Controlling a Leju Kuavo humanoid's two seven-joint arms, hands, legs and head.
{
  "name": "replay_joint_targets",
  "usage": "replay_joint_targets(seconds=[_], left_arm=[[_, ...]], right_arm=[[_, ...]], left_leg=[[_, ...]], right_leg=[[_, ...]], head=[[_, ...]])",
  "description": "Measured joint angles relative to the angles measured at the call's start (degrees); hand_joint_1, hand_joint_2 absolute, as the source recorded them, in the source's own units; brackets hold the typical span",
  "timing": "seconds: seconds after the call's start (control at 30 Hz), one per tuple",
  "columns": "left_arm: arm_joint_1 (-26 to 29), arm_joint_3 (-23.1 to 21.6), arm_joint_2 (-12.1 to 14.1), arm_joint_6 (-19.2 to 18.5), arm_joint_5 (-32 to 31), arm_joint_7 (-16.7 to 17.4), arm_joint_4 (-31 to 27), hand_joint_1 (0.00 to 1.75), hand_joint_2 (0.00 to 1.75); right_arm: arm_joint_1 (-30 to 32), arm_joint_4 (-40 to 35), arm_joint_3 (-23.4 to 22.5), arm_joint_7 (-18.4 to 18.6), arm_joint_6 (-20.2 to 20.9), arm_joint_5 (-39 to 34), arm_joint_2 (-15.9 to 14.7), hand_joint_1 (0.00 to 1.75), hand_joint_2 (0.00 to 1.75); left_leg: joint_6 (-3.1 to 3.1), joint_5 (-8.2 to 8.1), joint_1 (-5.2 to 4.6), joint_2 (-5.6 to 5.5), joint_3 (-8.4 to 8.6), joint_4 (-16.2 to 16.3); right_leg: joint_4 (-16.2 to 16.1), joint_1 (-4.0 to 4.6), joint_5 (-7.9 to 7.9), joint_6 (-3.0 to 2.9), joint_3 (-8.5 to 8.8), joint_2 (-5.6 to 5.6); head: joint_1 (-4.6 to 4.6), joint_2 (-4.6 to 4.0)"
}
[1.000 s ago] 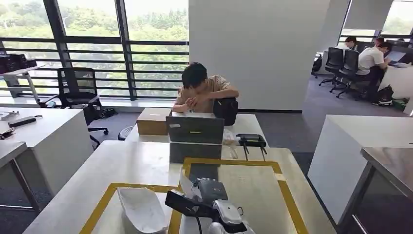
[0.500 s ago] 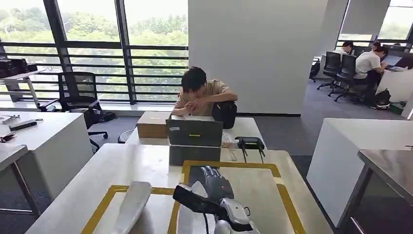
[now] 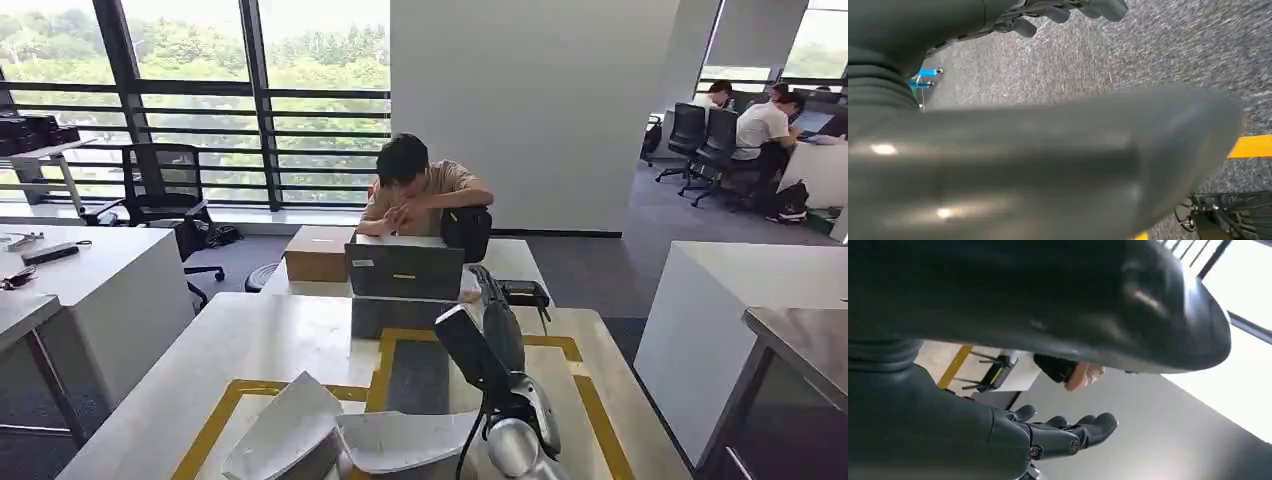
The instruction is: Take the parts from the cabinet and place them on the table.
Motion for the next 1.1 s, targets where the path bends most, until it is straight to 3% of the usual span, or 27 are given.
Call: replay_joint_targets(seconds=[0.03, 0.1, 0.13, 0.17, 0.23, 0.27, 0.3, 0.37, 0.43, 0.47, 0.5, 0.53, 0.6, 0.63, 0.67, 0.73, 0.8, 0.83, 0.87, 0.9, 0.93, 0.97, 1.0, 1.03, 1.1], left_arm=[[0.2, 0.0, -0.1, 0.1, 0.0, 0.0, 0.0, 0.00, 0.00], [0.3, 0.0, -0.2, 0.3, -0.2, 0.1, 0.0, 0.00, 0.00], [0.3, 0.0, -0.2, 0.3, -0.5, 0.2, 0.0, 0.00, 0.00], [0.3, 0.0, -0.2, 0.3, -0.8, 0.2, 0.0, 0.00, 0.00], [0.3, 0.0, -0.2, 0.3, -0.9, 0.3, 0.0, 0.00, 0.00], [0.3, 0.0, -0.2, 0.3, -0.9, 0.3, 0.0, 0.00, 0.00], [0.4, 0.0, -0.1, 0.3, -0.9, 0.3, 0.0, 0.00, 0.00], [0.4, 0.0, -0.2, 0.3, -0.5, 0.0, 0.1, 0.00, 0.00], [0.4, 0.0, -0.2, 0.3, -0.6, -0.1, 0.1, 0.00, 0.00], [0.5, 0.0, -0.2, 0.3, -0.9, 0.0, 0.1, 0.00, 0.00], [0.6, 0.0, -0.2, 0.3, -0.9, 0.0, 0.1, 0.00, 0.00], [0.6, 0.0, -0.1, 0.3, -0.7, 0.0, 0.1, 0.00, 0.00], [0.6, 0.1, -0.1, 0.4, -0.3, -0.1, 0.1, 0.00, 0.00], [0.5, 0.1, -0.1, 0.4, -0.4, -0.1, 0.1, 0.00, 0.00], [0.5, 0.1, -0.1, 0.5, -0.5, -0.1, 0.1, 0.00, 0.00], [0.6, 0.1, -0.1, 0.5, -0.5, -0.1, 0.1, 0.00, 0.00], [0.7, 0.2, -0.1, 0.5, -0.2, -0.1, 0.1, 0.00, 0.00], [0.6, 0.2, -0.1, 0.4, 0.0, 0.0, 0.1, 0.00, 0.00], [0.6, 0.2, 0.0, 0.4, 0.1, -0.1, 0.1, 0.00, 0.00], [0.6, 0.2, 0.0, 0.4, 0.2, 0.0, 0.1, 0.00, 0.00], [0.6, 0.2, 0.0, 0.4, 0.2, -0.1, 0.1, 0.00, 0.00], [0.7, 0.2, 0.0, 0.4, 0.2, -0.1, 0.1, 0.00, 0.00], [0.7, 0.2, 0.0, 0.4, 0.2, -0.1, 0.1, 0.00, 0.00], [0.8, 0.2, 0.0, 0.4, 0.2, -0.1, 0.1, 0.00, 0.00], [0.8, 0.2, -0.1, 0.4, 0.2, -0.1, 0.1, 0.00, 0.00]], right_arm=[[1.9, -3.4, -0.3, -0.3, -0.6, -0.6, -0.8, 0.00, 0.00], [4.8, -10.4, -0.6, -1.0, -1.3, -1.7, -2.1, 0.00, 0.00], [5.8, -12.7, -0.7, -1.9, -1.9, -2.4, -2.6, 0.00, 0.00], [6.8, -14.9, -0.7, -2.2, -2.1, -2.9, -2.9, 0.00, 0.00], [8.0, -18.7, -0.8, -2.4, -2.2, -3.3, -3.5, 0.00, 0.00], [8.4, -20.0, -0.8, -2.4, -2.3, -3.6, -3.6, 0.00, 0.00], [8.6, -21.2, -0.8, -2.5, -2.7, -3.9, -3.7, 0.00, 0.00], [9.0, -23.5, -0.8, -3.2, -4.0, -5.1, -3.8, 0.00, 0.00], [10.0, -26.5, -0.8, -3.5, -5.4, -5.8, -4.0, 0.00, 0.00], [10.7, -28.0, -0.8, -3.6, -6.1, -6.1, -4.1, 0.00, 0.00], [11.3, -29.4, -0.8, -4.2, -6.9, -6.3, -4.2, 0.00, 0.00], [12.0, -30.9, -0.8, -5.0, -7.7, -6.8, -4.4, 0.00, 0.00], [13.0, -33.4, -0.8, -6.1, -8.6, -7.8, -4.7, 0.00, 0.00], [13.3, -34.7, -0.8, -6.5, -9.0, -8.3, -4.7, 0.00, 0.00], [13.5, -35.9, -0.8, -6.9, -9.2, -8.7, -4.9, 0.00, 0.00], [13.9, -37.4, -0.8, -7.7, -9.9, -9.2, -4.9, 0.00, 0.00], [14.4, -38.7, -0.8, -8.2, -10.7, -9.7, -5.2, 0.00, 0.00], [14.5, -39.3, -0.8, -8.5, -10.9, -9.7, -5.4, 0.00, 0.00], [14.6, -39.6, -0.8, -8.5, -10.9, -9.8, -5.5, 0.00, 0.00], [14.7, -39.8, -0.8, -8.5, -11.0, -9.8, -5.7, 0.00, 0.00], [15.0, -40.0, -0.8, -8.5, -11.0, -9.9, -5.8, 0.00, 0.00], [15.2, -40.1, -0.8, -8.5, -11.0, -9.9, -5.9, 0.00, 0.00], [15.5, -40.2, -0.8, -8.5, -11.0, -9.9, -6.0, 0.00, 0.00], [15.6, -40.3, -0.8, -8.5, -11.0, -9.9, -6.0, 0.00, 0.00], [15.5, -40.7, -0.8, -8.5, -11.0, -9.9, -6.0, 0.00, 0.00]], left_leg=[[-0.11, -0.06, 0.02, -0.05, -0.02, 0.2], [-0.54, -0.23, 0.05, -0.06, -0.10, 0.6], [-1.04, -0.15, -0.14, -0.13, -0.25, 0.8], [-1.52, -0.04, -0.12, -0.17, -0.26, 0.8], [-2.50, 0.52, -0.14, -0.06, -0.43, 0.7], [-2.98, 0.82, -0.15, 0.01, -0.52, 0.5], [-3.27, 0.11, 0.15, 0.15, -1.00, 1.0], [-3.79, -5.02, 0.19, 0.30, -2.73, 6.0], [-4.27, -10.11, 0.22, 0.30, -5.46, 15.2], [-4.36, -10.77, 0.22, 0.30, -5.69, 17.6], [-4.34, -10.09, 0.22, 0.30, -4.74, 17.4], [-4.23, -8.66, 0.22, 0.30, -2.69, 15.0], [-3.83, -5.79, 0.22, 0.34, 4.06, 5.2], [-3.48, -7.19, 0.11, 0.33, 6.88, 0.5], [-3.15, -6.13, -0.28, 0.21, 6.99, 0.9], [-2.51, -6.10, -0.48, 0.16, 6.35, 0.6], [-1.34, -4.98, 0.04, 0.38, 5.96, -0.2], [-0.94, -4.46, 0.01, 0.48, 5.78, -0.4], [-0.37, -3.85, 0.01, 0.64, 5.05, -0.3], [-0.29, -3.31, -0.01, 0.68, 4.35, -0.3], [-0.23, -2.77, -0.06, 0.70, 3.56, -0.3], [-0.27, -2.19, -0.08, 0.71, 2.75, -0.2], [-0.36, -1.63, -0.09, 0.71, 1.94, -0.1], [-0.48, -1.11, -0.08, 0.71, 1.17, 0.1], [-0.84, -0.29, -0.06, 0.70, -0.17, 0.5]], right_leg=[[-3.6, -0.05, 2.82, -0.13, 1.22, -0.02], [-14.1, -0.10, 7.86, -0.45, 5.92, -0.11], [-14.6, 0.21, 7.47, -0.61, 6.49, -0.12], [-14.2, 0.52, 8.54, -1.03, 5.79, 0.03], [-14.6, 0.64, 8.23, -1.77, 5.43, 0.20], [-14.8, 0.39, 8.68, -2.32, 5.24, 0.22], [-15.1, 0.19, 9.27, -2.87, 5.12, 0.05], [-15.2, 0.23, 9.89, -3.68, 4.49, -0.05], [-15.1, 0.40, 10.62, -3.83, 3.44, -0.18], [-15.1, 0.45, 11.01, -3.79, 2.95, -0.20], [-15.0, 0.45, 11.34, -3.72, 2.48, -0.20], [-14.9, 0.45, 11.66, -3.59, 2.01, -0.20], [-14.7, 0.43, 12.26, -3.26, 1.25, -0.20], [-14.7, 0.52, 12.57, -2.93, 0.99, -0.20], [-14.7, 0.60, 12.96, -2.51, 0.90, -0.21], [-15.0, 0.47, 13.65, -1.82, 0.90, -0.15], [-15.0, 0.42, 13.78, -1.07, 0.70, -0.03], [-13.6, 0.37, 11.59, -0.81, 0.06, -0.05], [-10.5, 0.37, 8.14, -0.55, -1.14, -0.06], [-6.4, 0.36, 5.07, -0.30, -2.45, -0.06], [-2.1, 0.36, 2.70, -0.11, -3.68, -0.05], [1.4, 0.37, 1.67, -0.01, -4.38, -0.05], [2.4, 0.38, 2.37, -0.03, -3.94, -0.05], [0.8, 0.38, 4.21, -0.09, -2.22, -0.05], [-7.7, 0.39, 7.64, -0.39, 4.11, -0.06]], head=[[-0.02, 0.00], [-0.02, 0.00], [-0.06, 0.00], [0.04, 0.00], [0.04, 0.00], [0.02, 0.00], [0.04, 0.00], [-0.02, 0.00], [-0.02, 0.00], [-0.02, 0.00], [-0.02, 0.00], [-0.02, 0.00], [-0.02, 0.00], [0.00, 0.00], [0.06, 0.00], [0.04, 0.00], [0.00, 0.00], [0.09, 0.00], [0.07, 0.00], [0.07, 0.00], [0.09, 0.00], [0.09, 0.00], [0.09, 0.00], [0.11, 0.00], [0.11, 0.00]])
